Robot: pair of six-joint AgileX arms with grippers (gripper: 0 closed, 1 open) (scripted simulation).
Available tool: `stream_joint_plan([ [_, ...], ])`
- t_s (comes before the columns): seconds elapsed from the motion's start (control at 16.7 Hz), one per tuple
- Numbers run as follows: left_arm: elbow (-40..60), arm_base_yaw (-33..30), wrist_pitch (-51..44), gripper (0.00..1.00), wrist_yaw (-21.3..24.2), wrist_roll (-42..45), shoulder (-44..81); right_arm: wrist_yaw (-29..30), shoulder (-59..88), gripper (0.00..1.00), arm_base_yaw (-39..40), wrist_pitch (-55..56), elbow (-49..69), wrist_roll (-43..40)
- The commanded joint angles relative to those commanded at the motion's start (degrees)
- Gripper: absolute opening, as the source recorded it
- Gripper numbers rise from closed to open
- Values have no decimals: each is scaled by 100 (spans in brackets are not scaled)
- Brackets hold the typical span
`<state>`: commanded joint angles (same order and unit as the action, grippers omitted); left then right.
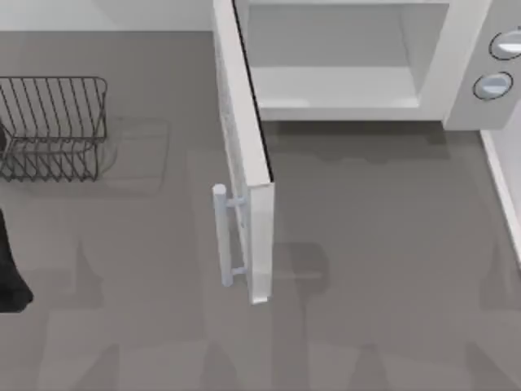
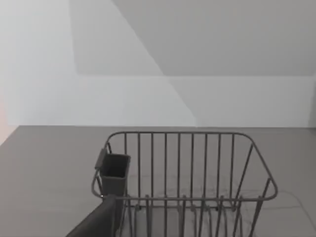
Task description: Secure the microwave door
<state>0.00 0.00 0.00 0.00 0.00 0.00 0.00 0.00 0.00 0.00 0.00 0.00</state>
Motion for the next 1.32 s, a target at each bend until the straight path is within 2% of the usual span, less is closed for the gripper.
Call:
stream_joint_plan([
  [0.24, 119, -47, -132, 100, 46, 73, 165, 0, 0, 100, 0, 0, 0, 0],
  [0.54, 1111, -336, -1186, 100, 331, 651, 1512, 0, 0, 100, 0, 0, 0, 0],
  [0.9, 3294, -848, -3504, 100, 829, 1838, 4249, 0, 0, 100, 0, 0, 0, 0],
  [1.32, 6629, -1549, -6583, 100, 1518, 3466, 7695, 0, 0, 100, 0, 0, 0, 0],
])
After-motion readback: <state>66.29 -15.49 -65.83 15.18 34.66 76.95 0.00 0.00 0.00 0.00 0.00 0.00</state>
